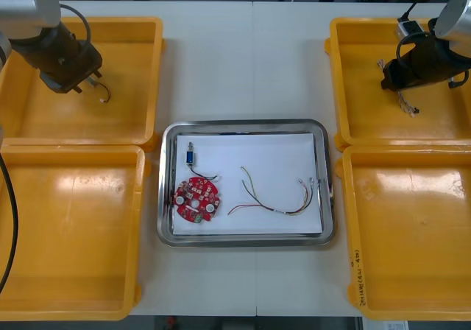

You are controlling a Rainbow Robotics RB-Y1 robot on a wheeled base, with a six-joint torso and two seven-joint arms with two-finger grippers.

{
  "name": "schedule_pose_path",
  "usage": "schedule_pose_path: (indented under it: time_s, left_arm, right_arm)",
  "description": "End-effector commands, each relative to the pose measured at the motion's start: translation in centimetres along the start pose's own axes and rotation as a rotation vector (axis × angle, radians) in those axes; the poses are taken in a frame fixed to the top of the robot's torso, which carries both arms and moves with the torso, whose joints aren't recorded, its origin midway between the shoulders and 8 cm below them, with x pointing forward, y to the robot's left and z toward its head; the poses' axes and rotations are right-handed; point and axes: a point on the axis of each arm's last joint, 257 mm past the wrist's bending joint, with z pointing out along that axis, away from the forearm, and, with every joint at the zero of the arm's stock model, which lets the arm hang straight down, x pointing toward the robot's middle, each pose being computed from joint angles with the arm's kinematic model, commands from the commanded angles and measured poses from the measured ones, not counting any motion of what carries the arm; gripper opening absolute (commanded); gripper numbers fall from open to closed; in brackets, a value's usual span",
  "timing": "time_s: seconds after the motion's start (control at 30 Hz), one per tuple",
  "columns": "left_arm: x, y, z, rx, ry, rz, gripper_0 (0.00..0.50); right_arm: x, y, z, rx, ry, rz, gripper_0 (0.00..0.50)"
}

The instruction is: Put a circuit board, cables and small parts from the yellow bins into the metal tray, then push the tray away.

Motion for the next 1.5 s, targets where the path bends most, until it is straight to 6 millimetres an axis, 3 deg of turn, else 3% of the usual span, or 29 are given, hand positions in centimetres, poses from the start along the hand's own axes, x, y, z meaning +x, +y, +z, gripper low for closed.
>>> schedule_pose_path:
  time_s: [0.03, 0.17, 0.2, 0.3, 0.37, 0.4, 0.43, 0.6, 0.77, 0.8, 0.83, 0.87, 0.9, 1.37, 1.5]
  left_arm:
    - [-1.2, -3.2, -1.3, 0.040, -0.050, 0.079, 0.500]
    - [-1.2, -2.9, -1.0, 0.039, -0.056, 0.079, 0.500]
    - [-1.2, -2.9, -0.9, 0.038, -0.056, 0.080, 0.500]
    - [-1.2, -2.7, -0.5, 0.041, -0.060, 0.080, 0.500]
    - [-1.3, -2.4, -0.2, 0.039, -0.069, 0.083, 0.500]
    - [-1.3, -2.3, 0.0, 0.038, -0.072, 0.087, 0.500]
    - [-1.2, -2.4, 0.1, 0.038, -0.072, 0.092, 0.500]
    - [-1.1, -2.1, 0.3, 0.036, -0.070, 0.093, 0.500]
    - [-0.9, -2.0, 0.5, 0.035, -0.069, 0.094, 0.500]
    - [-0.9, -2.0, 0.5, 0.035, -0.069, 0.094, 0.480]
    - [-0.9, -2.0, 0.5, 0.035, -0.069, 0.094, 0.384]
    - [-0.8, -2.1, 0.6, 0.036, -0.067, 0.097, 0.068]
    - [-0.8, -2.1, 0.6, 0.036, -0.067, 0.097, 0.000]
    - [-0.9, -2.0, 0.5, 0.037, -0.066, 0.114, 0.000]
    - [-1.0, -1.6, -0.2, 0.021, -0.055, 0.128, 0.000]
  right_arm:
    - [-3.9, 1.8, -1.4, -0.030, -0.075, -0.016, 0.500]
    - [-3.8, 2.0, -1.3, -0.033, -0.073, -0.015, 0.500]
    - [-3.8, 2.2, -1.2, -0.037, -0.073, -0.014, 0.482]
    - [-3.6, 2.3, -1.0, -0.042, -0.073, -0.009, 0.363]
    - [-3.5, 2.4, -0.9, -0.047, -0.077, -0.004, 0.214]
    - [-3.3, 2.4, -0.7, -0.052, -0.075, 0.002, 0.061]
    - [-3.3, 2.6, -0.7, -0.058, -0.081, 0.007, 0.000]
    - [-2.9, 2.5, -0.5, -0.058, -0.075, 0.006, 0.000]
    - [-3.8, 2.1, -1.2, -0.040, -0.081, -0.027, 0.000]
    - [-4.0, 1.9, -1.6, -0.031, -0.075, -0.043, 0.000]
    - [-4.1, 1.7, -1.9, -0.024, -0.069, -0.054, 0.000]
    - [-4.3, 1.4, -2.6, -0.014, -0.055, -0.077, 0.000]
    - [-4.5, 1.2, -3.1, -0.008, -0.048, -0.086, 0.000]
    - [-3.7, 0.4, -10.2, -0.076, 0.057, -0.095, 0.000]
    - [-2.5, 0.2, -12.4, -0.069, 0.085, -0.127, 0.000]
